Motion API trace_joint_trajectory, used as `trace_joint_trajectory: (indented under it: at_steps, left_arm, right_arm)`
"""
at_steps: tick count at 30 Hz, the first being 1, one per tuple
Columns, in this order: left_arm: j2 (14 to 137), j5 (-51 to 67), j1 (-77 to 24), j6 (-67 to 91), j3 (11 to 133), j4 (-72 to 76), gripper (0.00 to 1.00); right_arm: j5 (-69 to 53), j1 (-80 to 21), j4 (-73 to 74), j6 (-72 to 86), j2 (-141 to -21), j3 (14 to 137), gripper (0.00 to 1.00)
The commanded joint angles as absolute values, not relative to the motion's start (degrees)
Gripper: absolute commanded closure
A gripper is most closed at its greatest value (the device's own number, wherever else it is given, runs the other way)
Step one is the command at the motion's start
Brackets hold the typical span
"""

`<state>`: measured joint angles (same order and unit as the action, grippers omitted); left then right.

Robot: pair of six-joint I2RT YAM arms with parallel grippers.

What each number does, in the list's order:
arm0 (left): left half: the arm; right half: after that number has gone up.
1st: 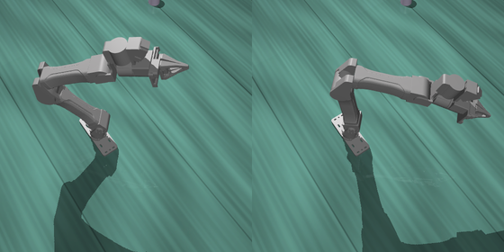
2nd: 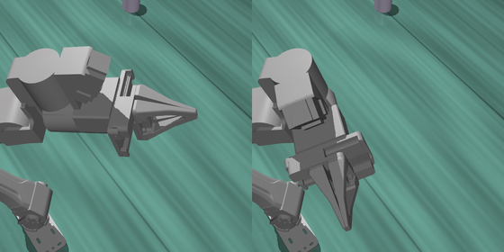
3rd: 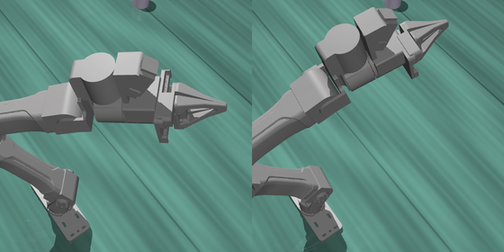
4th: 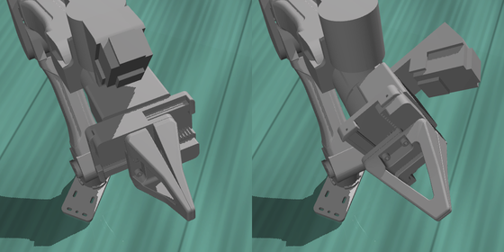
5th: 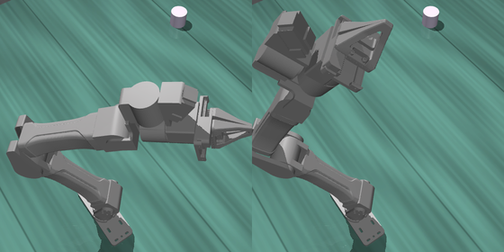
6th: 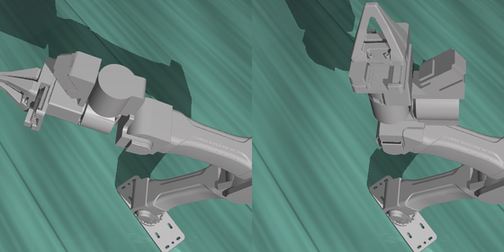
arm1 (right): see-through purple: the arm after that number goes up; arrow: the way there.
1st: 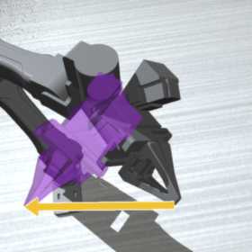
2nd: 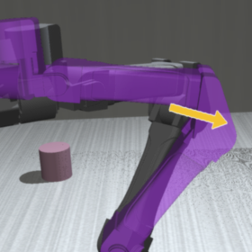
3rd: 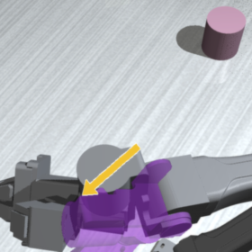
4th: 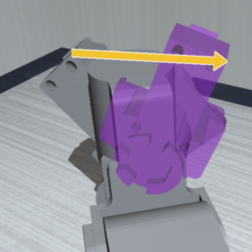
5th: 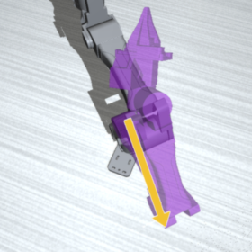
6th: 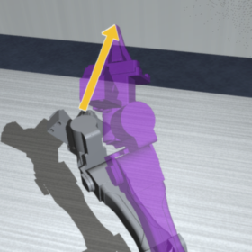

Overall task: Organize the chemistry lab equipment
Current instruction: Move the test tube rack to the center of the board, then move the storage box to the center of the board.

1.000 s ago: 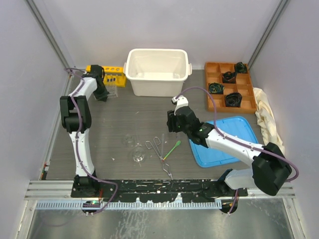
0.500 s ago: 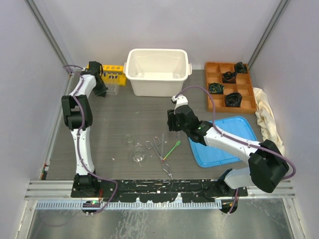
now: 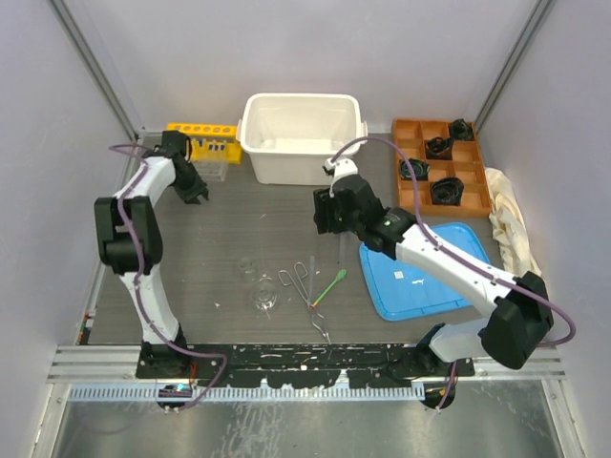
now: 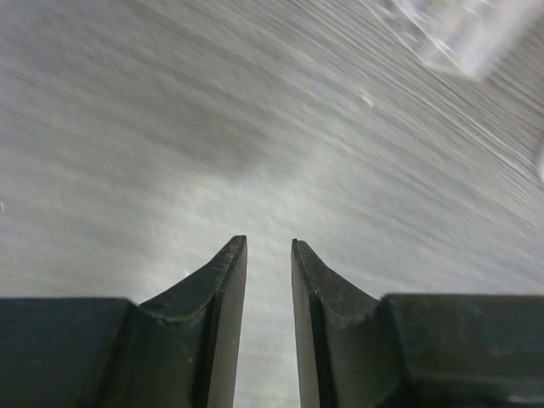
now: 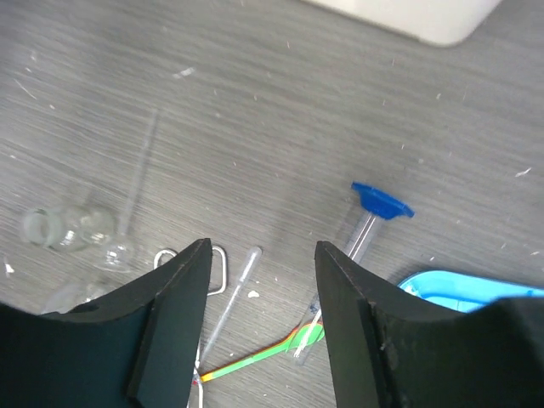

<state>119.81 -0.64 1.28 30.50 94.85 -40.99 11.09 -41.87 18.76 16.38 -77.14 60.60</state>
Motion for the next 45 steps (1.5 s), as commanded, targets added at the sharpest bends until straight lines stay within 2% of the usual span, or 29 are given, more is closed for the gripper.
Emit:
trace_joint_trajectory:
  at_steps: [1, 7, 10, 14, 17, 25, 37, 45]
  left_arm:
    - [102.7, 6.6, -2.7, 30.1, 91.3, -34.2, 0.68]
    - [96.8, 4.9, -7.4, 25.4, 103.0, -36.2, 0.55]
    - [101.5, 5.7, -7.4, 22.8, 113.3, -38.6, 0.49]
    - [113.9, 4.8, -7.2, 20.2, 134.2, -51.0, 0.48]
    - [120.3, 4.8, -7.0, 20.5, 143.6, -54.6, 0.48]
    - [122.6, 9.2, -6.5, 23.4, 135.0, -41.1, 0.5]
    - [128.4, 12.0, -6.1, 24.0, 138.4, -39.4, 0.54]
    - [131.0, 12.7, -5.9, 24.4, 138.6, -38.5, 0.55]
  right_arm:
    - [11.9, -41.6, 29.0, 15.4, -74.5, 72.4, 0.37]
    - [19.2, -37.6, 37.2, 12.3, -82.1, 92.8, 0.19]
    - [15.6, -31.8, 39.8, 11.1, -89.3, 102.3, 0.17]
    - [11.9, -24.4, 46.5, 9.7, -101.8, 118.4, 0.16]
    - [7.5, -20.8, 49.7, 8.9, -110.4, 128.4, 0.17]
    - [1.8, -14.0, 44.5, 7.8, -119.8, 134.5, 0.16]
    - [-8.5, -10.8, 40.8, 10.0, -125.8, 136.4, 0.21]
    - [-11.4, -10.8, 38.4, 10.1, -125.2, 131.4, 0.22]
